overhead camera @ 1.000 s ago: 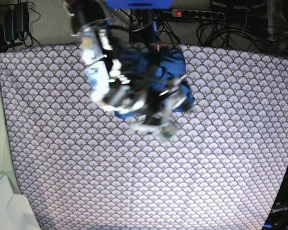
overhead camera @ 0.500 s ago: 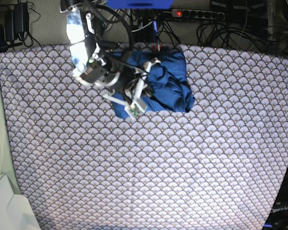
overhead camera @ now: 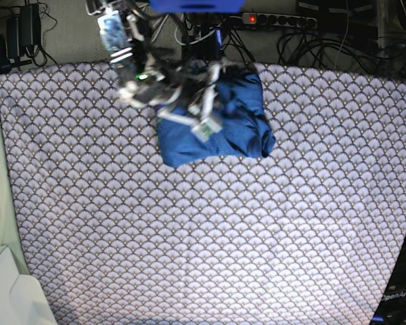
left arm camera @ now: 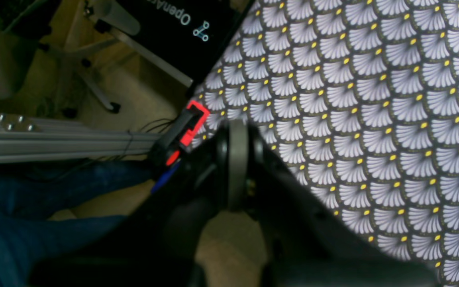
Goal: Fold the T-shirt properly
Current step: 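Fold the held end over onto the strip's other half with the right gripper, then release the fold and withdraw the right gripper from the bundle, then move both grippers to the bundle's sides and grasp its edge with the left gripper, then drag and rotate the folded bundle with the left gripper to straighten it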
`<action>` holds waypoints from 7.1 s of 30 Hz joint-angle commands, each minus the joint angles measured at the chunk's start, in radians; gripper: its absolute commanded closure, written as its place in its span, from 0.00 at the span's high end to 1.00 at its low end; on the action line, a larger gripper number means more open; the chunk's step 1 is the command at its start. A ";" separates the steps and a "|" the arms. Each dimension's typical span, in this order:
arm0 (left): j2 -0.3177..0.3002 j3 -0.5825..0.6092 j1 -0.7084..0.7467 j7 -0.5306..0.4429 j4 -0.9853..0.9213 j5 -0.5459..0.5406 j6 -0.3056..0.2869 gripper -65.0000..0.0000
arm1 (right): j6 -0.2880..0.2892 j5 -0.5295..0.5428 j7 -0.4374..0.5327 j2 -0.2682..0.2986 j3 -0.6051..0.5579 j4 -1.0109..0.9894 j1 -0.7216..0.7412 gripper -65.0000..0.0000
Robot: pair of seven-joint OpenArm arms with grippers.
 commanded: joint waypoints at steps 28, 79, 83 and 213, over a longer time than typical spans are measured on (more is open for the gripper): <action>0.022 -0.004 -0.004 -0.017 0.016 0.002 0.006 0.00 | 0.007 0.015 0.020 0.073 -0.193 0.116 0.115 0.00; 0.181 0.048 0.130 -0.012 0.018 0.011 -0.126 0.00 | 0.010 0.013 0.352 -0.034 -0.239 -0.521 0.460 0.00; 0.181 0.048 0.128 -0.015 0.018 0.002 -0.126 0.00 | 0.010 0.013 0.369 -0.031 -0.239 -0.588 0.513 0.00; 0.565 1.764 -0.929 -0.230 -0.620 0.005 -0.131 0.22 | 0.012 0.010 0.042 0.407 0.795 0.185 0.131 0.01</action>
